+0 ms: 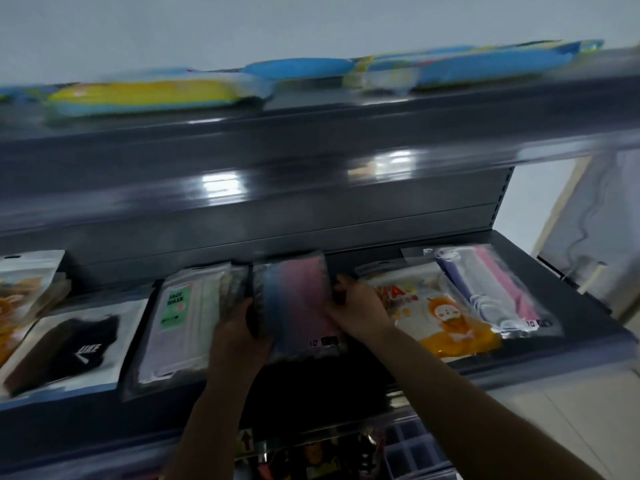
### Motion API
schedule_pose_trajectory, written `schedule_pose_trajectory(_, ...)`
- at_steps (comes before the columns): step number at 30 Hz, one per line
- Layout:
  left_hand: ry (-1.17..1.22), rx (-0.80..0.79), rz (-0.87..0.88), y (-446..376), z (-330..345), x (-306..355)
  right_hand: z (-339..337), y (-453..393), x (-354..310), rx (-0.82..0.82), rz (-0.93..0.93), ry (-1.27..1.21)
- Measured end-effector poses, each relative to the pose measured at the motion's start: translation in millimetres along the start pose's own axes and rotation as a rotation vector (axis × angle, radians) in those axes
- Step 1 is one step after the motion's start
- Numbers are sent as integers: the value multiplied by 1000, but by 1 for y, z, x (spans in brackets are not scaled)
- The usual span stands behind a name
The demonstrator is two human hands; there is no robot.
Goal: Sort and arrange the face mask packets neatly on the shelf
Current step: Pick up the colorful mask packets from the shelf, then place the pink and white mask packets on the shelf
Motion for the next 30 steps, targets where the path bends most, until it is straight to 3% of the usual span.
schedule_pose_trajectory(6, -238, -66, 157, 0, 45, 37, -55, 11, 27, 55, -58, 123)
schedule_pose_trajectory(9, -174, -73, 210, 10, 79, 72, -88, 23, 49, 100, -94, 140)
schedule_pose_trajectory(13, -119, -207, 202, 19, 127, 105, -124, 32, 92, 160, -8, 254)
schedule_pose_trajectory(18, -126, -224, 81, 20, 166, 115, -154, 45, 143, 194, 128, 319)
schedule_pose_trajectory(23, -18, -172, 27, 25, 183, 120, -175, 50, 184, 90, 263, 338)
schedule_pose_trajectory(30, 58, -86, -139, 22, 183, 116, -187, 50, 207, 143, 325, 193)
Point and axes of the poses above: each hand's wrist, its own y-axis away from the middle knuckle, its own z-axis out of the palm, x = y × z, the point moved 2 cm from there along -y, towards the middle knuckle, and after that the axes turned 6 degrees about -x, right-handed, at the moved point
